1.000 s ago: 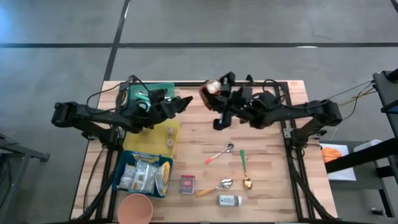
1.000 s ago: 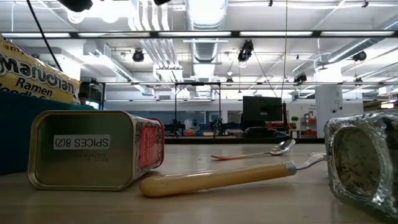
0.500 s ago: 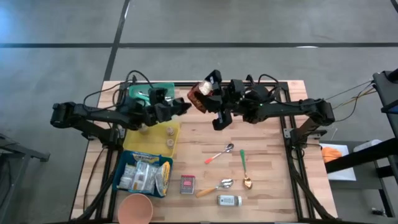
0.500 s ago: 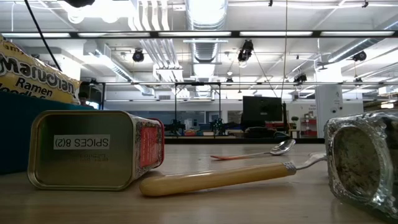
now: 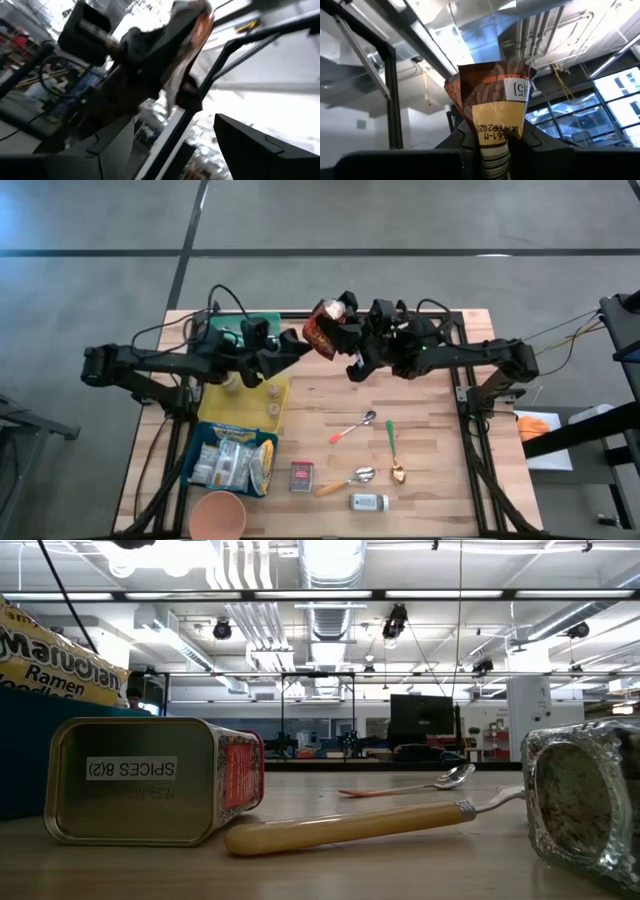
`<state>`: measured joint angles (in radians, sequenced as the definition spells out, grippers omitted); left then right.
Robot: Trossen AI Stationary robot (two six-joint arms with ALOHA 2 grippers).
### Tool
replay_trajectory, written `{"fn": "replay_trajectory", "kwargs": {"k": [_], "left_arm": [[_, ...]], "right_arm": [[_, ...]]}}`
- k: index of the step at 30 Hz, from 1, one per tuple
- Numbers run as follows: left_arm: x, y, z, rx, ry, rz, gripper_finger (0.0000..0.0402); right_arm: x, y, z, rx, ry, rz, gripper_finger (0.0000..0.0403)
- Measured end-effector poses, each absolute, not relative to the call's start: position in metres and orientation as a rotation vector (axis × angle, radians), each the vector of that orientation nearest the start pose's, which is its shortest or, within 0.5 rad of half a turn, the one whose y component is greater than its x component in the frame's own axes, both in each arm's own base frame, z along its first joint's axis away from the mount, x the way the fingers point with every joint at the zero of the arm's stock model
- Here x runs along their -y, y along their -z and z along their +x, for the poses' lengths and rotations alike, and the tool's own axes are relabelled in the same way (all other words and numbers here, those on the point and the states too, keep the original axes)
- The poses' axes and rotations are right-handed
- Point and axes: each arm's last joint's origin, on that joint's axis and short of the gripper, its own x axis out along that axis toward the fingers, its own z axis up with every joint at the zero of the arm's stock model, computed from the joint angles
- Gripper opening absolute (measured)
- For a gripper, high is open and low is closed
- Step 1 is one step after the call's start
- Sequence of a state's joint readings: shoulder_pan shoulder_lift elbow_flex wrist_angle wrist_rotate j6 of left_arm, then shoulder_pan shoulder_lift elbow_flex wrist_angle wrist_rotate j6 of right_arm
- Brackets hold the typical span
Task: Pick & Place Food Item
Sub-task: Put the orange seasoning pack into the yellow bin
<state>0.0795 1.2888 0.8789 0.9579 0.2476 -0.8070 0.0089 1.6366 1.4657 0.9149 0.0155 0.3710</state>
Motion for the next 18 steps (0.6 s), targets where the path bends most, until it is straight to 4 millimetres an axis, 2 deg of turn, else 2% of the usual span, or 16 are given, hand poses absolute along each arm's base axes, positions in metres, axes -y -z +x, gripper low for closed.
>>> {"fn": "replay_trajectory", "kwargs": {"k": [12, 18], "left_arm": [[-0.018, -0.388, 0.28, 0.487, 0.276, -0.587, 0.0278], [-0.019, -0.395, 0.293, 0.491, 0.271, -0.585, 0.0278]], "right_arm": [[-0.014, -0.458, 0.356, 0.796, -0.135, 0.32, 0.0046], [-0.014, -0.458, 0.356, 0.802, -0.125, 0.297, 0.0046]]}}
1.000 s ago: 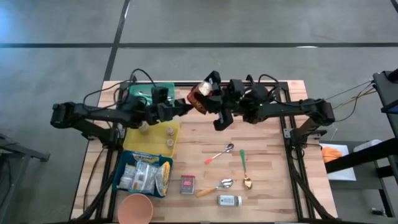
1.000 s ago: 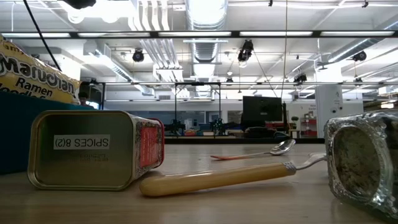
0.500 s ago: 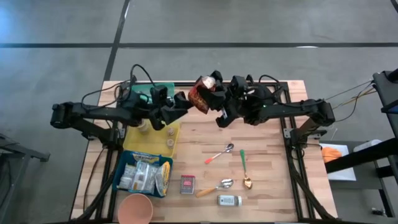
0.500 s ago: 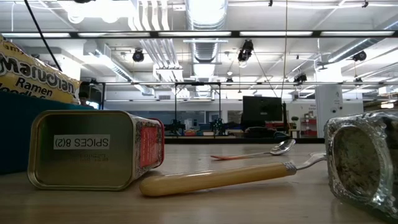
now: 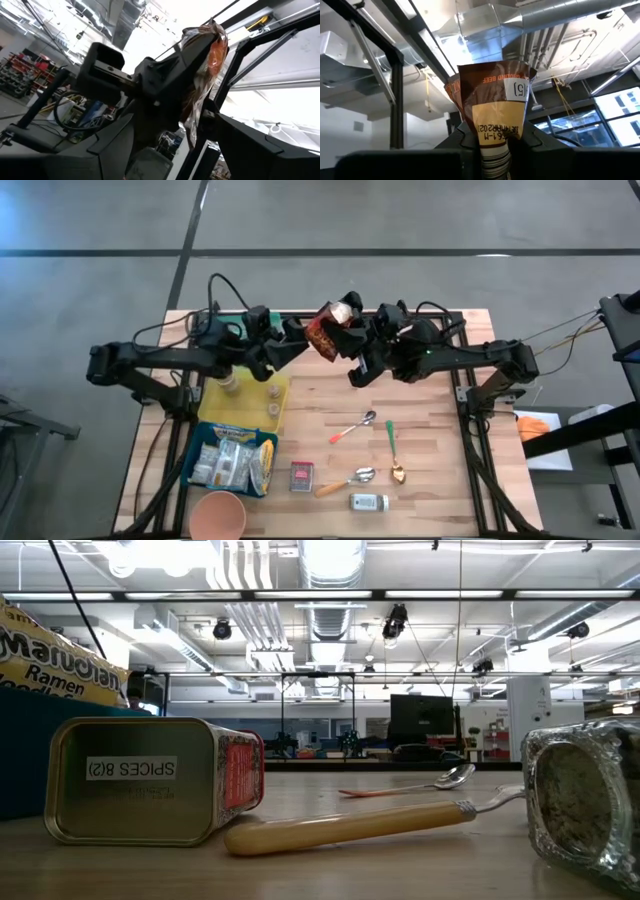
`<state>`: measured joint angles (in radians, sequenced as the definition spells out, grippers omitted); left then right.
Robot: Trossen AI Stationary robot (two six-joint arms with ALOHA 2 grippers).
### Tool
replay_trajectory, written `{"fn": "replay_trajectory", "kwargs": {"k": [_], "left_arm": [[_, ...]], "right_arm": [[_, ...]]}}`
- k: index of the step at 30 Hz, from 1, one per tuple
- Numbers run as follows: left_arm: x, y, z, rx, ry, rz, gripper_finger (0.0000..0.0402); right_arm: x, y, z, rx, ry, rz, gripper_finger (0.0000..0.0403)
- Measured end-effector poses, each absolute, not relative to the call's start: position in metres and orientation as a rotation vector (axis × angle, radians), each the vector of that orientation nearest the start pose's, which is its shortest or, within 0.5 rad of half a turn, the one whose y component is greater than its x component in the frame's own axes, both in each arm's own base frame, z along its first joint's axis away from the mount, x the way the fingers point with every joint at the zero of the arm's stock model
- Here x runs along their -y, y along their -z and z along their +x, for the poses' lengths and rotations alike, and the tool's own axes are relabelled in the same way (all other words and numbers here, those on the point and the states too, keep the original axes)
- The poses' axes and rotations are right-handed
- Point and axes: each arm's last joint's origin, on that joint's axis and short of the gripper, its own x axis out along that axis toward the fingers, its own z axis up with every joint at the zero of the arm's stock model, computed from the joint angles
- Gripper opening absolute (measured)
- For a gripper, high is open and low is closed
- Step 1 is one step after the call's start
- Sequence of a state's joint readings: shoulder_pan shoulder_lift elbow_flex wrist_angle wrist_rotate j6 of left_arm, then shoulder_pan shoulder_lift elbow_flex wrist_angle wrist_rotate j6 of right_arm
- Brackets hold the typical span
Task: Pick & Place Food Item
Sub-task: Put the orange seasoning pack into the yellow bin
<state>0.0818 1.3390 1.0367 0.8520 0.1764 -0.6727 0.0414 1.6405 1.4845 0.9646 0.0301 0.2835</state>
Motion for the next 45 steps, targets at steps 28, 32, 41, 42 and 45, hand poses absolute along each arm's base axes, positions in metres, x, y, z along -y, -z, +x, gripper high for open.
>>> {"fn": "replay_trajectory", "kwargs": {"k": [28, 32, 41, 42, 45], "left_arm": [[-0.018, -0.399, 0.307, 0.44, 0.397, -0.57, 0.0014], [-0.018, -0.399, 0.307, 0.436, 0.404, -0.568, 0.0004], [-0.016, -0.404, 0.301, 0.405, 0.477, -0.628, 0.0002], [-0.015, -0.405, 0.299, 0.403, 0.486, -0.626, 0.0002], [-0.014, -0.412, 0.29, 0.383, 0.509, -0.632, 0.0001]], "right_arm": [[-0.015, -0.45, 0.358, 0.775, -0.151, 0.332, 0.0045], [-0.017, -0.45, 0.358, 0.773, -0.155, 0.333, 0.0045], [-0.019, -0.45, 0.358, 0.773, -0.166, 0.345, 0.0092], [-0.019, -0.45, 0.358, 0.773, -0.166, 0.345, 0.0107], [-0.019, -0.45, 0.358, 0.771, -0.169, 0.355, 0.0148]]}}
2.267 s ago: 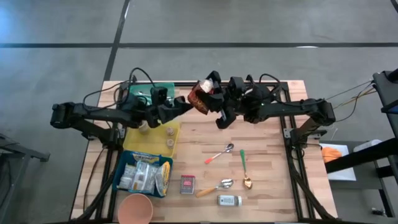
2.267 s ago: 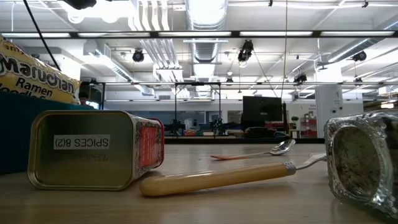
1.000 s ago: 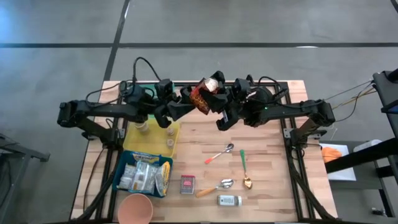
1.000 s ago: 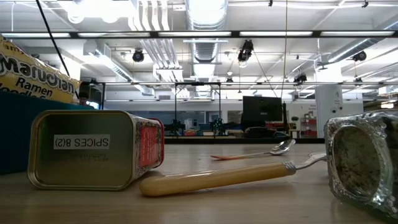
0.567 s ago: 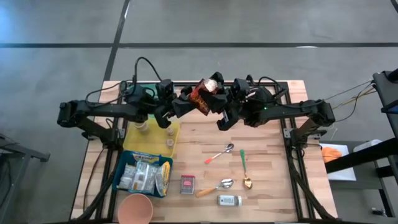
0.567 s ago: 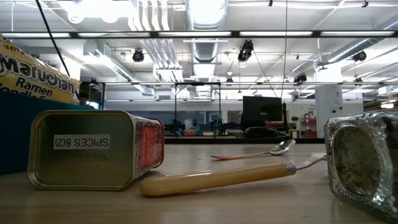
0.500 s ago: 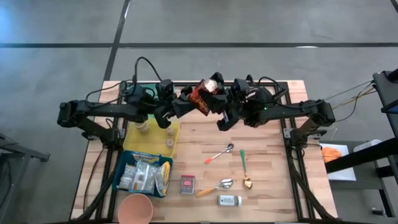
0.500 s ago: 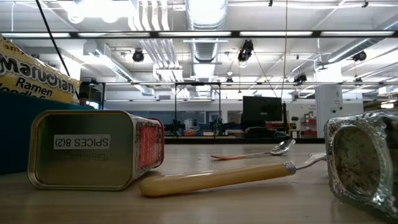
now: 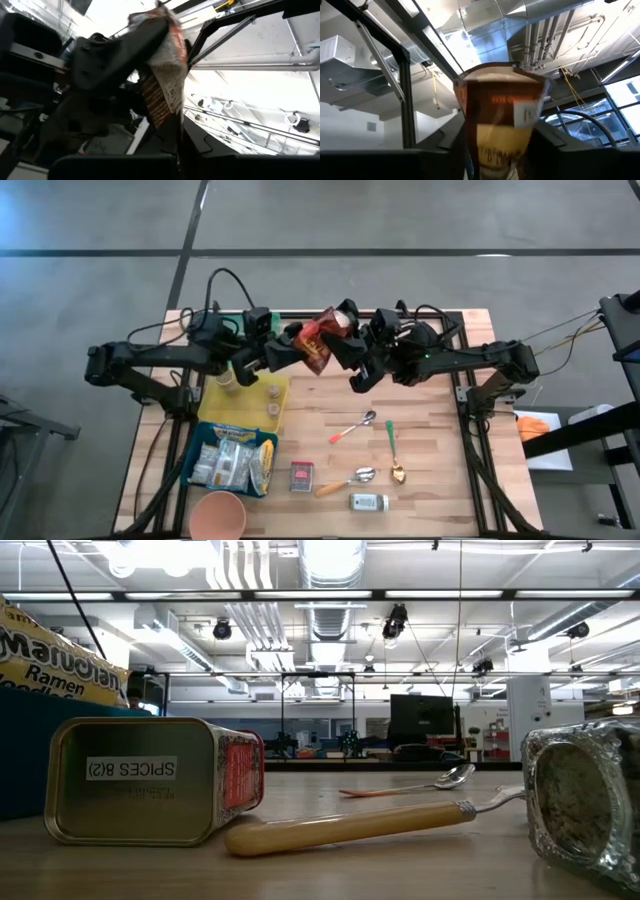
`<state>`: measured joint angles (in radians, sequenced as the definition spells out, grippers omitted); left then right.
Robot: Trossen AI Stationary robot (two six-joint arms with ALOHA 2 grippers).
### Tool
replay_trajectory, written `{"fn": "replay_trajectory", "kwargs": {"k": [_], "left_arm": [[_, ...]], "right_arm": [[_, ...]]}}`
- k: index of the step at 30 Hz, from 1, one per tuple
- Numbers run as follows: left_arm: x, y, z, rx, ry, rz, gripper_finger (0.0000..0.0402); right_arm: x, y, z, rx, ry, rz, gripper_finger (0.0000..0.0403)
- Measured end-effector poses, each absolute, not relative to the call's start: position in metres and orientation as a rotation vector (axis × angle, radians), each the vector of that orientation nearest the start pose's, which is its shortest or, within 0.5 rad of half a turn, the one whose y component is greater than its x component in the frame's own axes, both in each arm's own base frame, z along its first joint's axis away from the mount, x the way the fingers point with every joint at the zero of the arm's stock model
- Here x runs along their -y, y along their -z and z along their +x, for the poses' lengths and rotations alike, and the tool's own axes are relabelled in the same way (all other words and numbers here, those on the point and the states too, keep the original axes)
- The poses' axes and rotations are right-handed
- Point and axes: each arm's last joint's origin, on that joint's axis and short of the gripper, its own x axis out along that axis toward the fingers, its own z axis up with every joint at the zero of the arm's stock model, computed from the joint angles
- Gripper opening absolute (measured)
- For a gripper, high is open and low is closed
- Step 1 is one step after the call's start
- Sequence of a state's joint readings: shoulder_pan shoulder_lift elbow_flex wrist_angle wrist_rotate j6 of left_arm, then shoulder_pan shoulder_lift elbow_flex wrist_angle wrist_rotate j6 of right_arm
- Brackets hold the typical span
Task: Pick & Place Food Item
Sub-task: Put the orange seasoning pack into the yellow bin
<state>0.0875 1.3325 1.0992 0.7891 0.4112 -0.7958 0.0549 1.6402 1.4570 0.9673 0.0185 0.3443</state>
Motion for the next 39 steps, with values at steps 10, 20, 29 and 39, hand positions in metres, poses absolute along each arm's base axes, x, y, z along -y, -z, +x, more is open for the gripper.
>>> {"fn": "replay_trajectory", "kwargs": {"k": [10, 20, 29, 39], "left_arm": [[-0.009, -0.427, 0.247, 0.201, 0.493, -0.697, 0.0], [-0.008, -0.429, 0.181, 0.004, 0.291, -0.788, 0.0], [-0.006, -0.408, 0.14, -0.237, 0.115, -0.872, 0.0], [-0.004, -0.379, 0.127, -0.535, -0.022, -0.918, 0.0]], "right_arm": [[-0.019, -0.447, 0.36, 0.726, -0.15, 0.359, 0.0233], [-0.014, -0.436, 0.366, 0.527, 0.038, 0.424, 0.0242], [-0.013, -0.425, 0.369, 0.399, 0.105, 0.449, 0.0242], [-0.014, -0.412, 0.373, 0.26, 0.125, 0.489, 0.0242]]}}
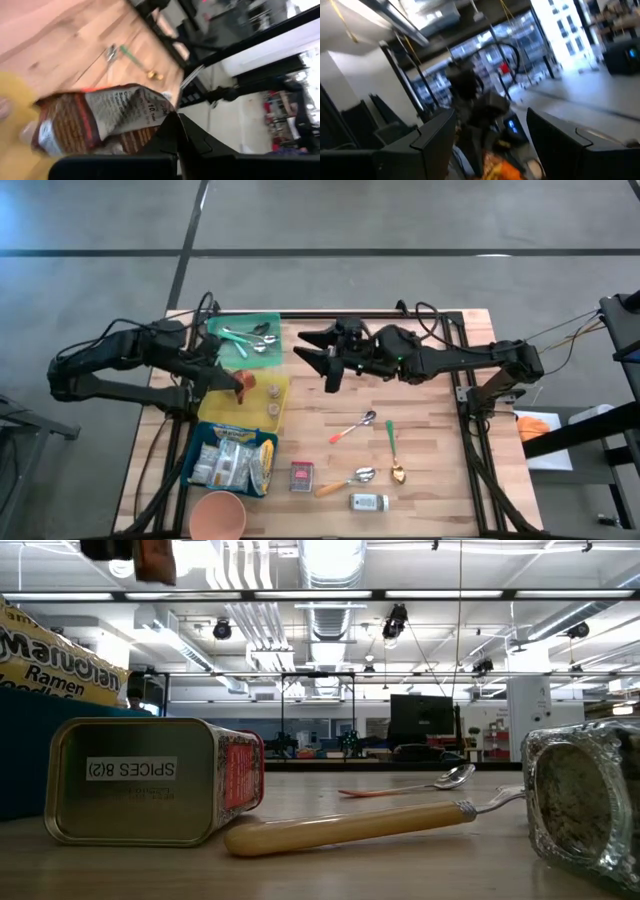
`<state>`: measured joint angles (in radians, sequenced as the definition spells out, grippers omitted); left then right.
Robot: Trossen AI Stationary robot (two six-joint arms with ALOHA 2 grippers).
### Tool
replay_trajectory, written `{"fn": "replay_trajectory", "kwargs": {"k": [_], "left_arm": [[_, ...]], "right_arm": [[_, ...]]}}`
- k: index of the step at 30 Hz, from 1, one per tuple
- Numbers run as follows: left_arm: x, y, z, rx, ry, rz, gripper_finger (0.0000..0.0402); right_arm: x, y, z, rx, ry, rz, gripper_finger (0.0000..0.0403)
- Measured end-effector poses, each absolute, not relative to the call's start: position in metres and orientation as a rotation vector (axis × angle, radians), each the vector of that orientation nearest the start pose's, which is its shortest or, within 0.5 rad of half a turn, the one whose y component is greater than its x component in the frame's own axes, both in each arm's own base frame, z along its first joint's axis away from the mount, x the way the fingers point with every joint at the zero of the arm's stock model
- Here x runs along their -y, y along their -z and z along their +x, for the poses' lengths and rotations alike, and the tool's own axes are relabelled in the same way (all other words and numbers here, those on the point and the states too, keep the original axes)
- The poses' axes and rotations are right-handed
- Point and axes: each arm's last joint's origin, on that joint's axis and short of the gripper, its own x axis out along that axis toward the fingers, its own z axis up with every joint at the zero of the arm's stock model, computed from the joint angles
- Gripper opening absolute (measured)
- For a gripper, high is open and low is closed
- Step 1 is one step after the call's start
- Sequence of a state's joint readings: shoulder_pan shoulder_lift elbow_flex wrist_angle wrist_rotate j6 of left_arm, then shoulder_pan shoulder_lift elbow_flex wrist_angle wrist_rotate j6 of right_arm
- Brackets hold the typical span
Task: Pick & Place Food Item
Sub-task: Put the orange seasoning pack into the yellow bin
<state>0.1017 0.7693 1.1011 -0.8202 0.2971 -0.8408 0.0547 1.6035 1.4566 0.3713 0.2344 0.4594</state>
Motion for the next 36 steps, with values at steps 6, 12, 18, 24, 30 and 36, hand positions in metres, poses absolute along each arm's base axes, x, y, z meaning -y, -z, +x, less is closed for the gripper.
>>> {"fn": "replay_trajectory", "kwargs": {"k": [6, 12, 18, 24, 30, 36], "left_arm": [[-0.005, -0.365, 0.121, -0.65, -0.114, -0.894, 0.0], [-0.007, -0.348, 0.122, -0.837, -0.239, -0.84, 0.0], [-0.009, -0.334, 0.145, -0.967, -0.244, -0.751, 0.0], [-0.012, -0.317, 0.171, -1.093, -0.218, -0.657, 0.0], [-0.014, -0.3, 0.187, -1.237, -0.126, -0.622, 0.0], [-0.023, -0.286, 0.195, -1.361, -0.12, -0.622, 0.0]], "right_arm": [[-0.014, -0.395, 0.375, 0.092, 0.163, 0.536, 0.0242], [-0.014, -0.38, 0.375, -0.057, 0.209, 0.588, 0.0242], [-0.014, -0.373, 0.374, -0.125, 0.229, 0.607, 0.0243], [-0.022, -0.37, 0.365, -0.216, 0.237, 0.635, 0.0243], [-0.038, -0.374, 0.349, -0.285, 0.239, 0.618, 0.0243], [-0.051, -0.383, 0.331, -0.289, 0.289, 0.579, 0.0243]]}}
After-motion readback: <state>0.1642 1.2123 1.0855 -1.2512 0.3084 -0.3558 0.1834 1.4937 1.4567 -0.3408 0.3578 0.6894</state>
